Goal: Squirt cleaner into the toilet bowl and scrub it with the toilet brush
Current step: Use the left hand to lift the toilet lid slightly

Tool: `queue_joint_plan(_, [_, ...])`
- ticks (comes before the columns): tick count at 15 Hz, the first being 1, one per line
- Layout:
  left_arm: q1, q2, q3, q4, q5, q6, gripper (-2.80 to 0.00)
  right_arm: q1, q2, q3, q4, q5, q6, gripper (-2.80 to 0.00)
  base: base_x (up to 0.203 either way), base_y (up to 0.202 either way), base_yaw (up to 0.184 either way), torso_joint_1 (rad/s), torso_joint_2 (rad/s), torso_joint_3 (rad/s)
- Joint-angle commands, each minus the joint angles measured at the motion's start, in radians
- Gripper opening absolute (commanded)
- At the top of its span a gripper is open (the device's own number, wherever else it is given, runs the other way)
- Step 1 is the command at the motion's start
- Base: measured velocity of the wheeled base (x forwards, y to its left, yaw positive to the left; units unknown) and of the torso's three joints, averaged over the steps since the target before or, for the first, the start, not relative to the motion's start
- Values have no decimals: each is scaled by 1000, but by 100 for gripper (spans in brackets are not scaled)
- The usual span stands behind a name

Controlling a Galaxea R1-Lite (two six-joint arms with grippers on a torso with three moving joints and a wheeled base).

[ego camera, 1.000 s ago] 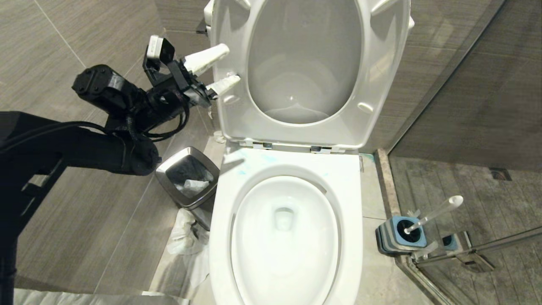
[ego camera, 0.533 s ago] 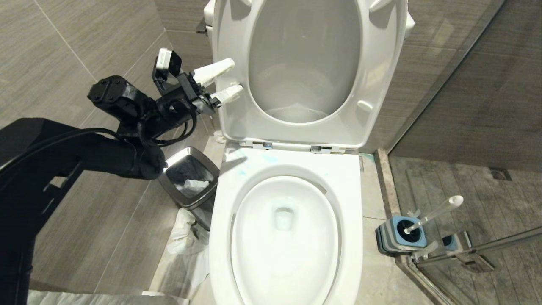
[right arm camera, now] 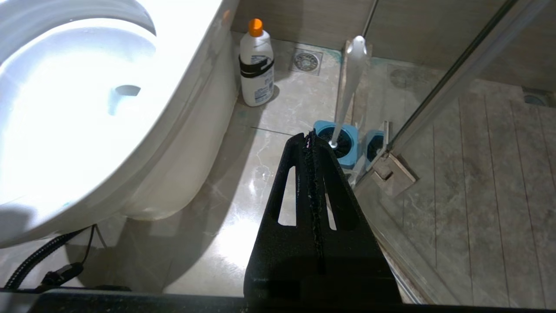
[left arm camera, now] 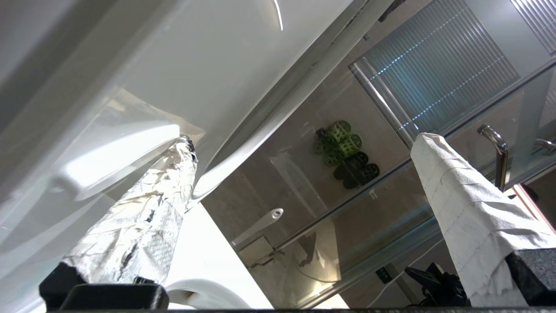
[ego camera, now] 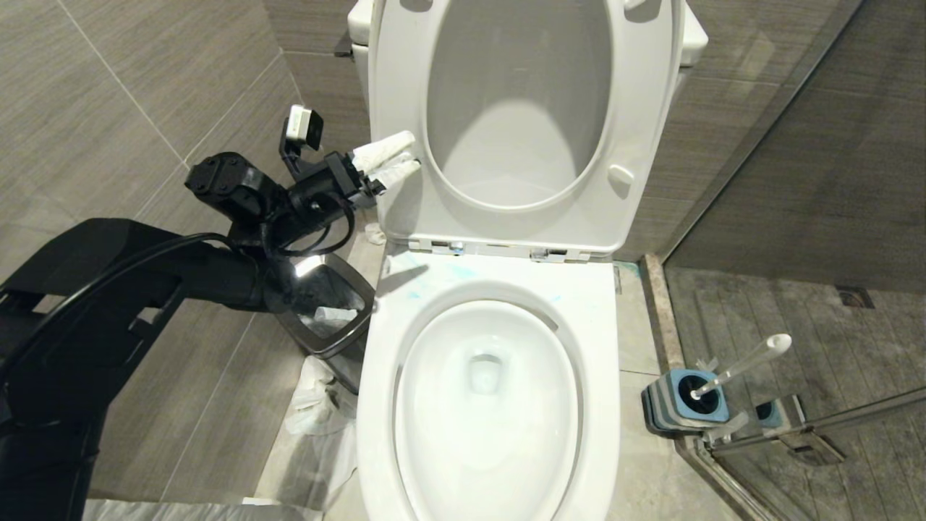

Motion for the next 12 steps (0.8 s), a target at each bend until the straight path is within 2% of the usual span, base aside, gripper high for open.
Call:
queue_joint_plan(1, [0,20,-16,-9,-6,-6,0,0,-1,12,-1,1,0,-280,0,0,0,0,0,0])
queue_joint_plan(5, [0,59,-46,-9,-5,14,0,0,-1,12,-1,1,0,-280,0,0,0,0,0,0])
queue_joint_plan(8, [-3,24,-40,-9,-4,-1,0,0,-1,12,-1,1,0,-280,0,0,0,0,0,0])
queue_joint_plan(10, [-7,-47,3,-9,-4,-53,0,0,-1,12,-1,1,0,-280,0,0,0,0,0,0])
queue_joint_plan(12, [-9,-138,55,-9,-2,-167,0,0,-1,12,-1,1,0,-280,0,0,0,0,0,0])
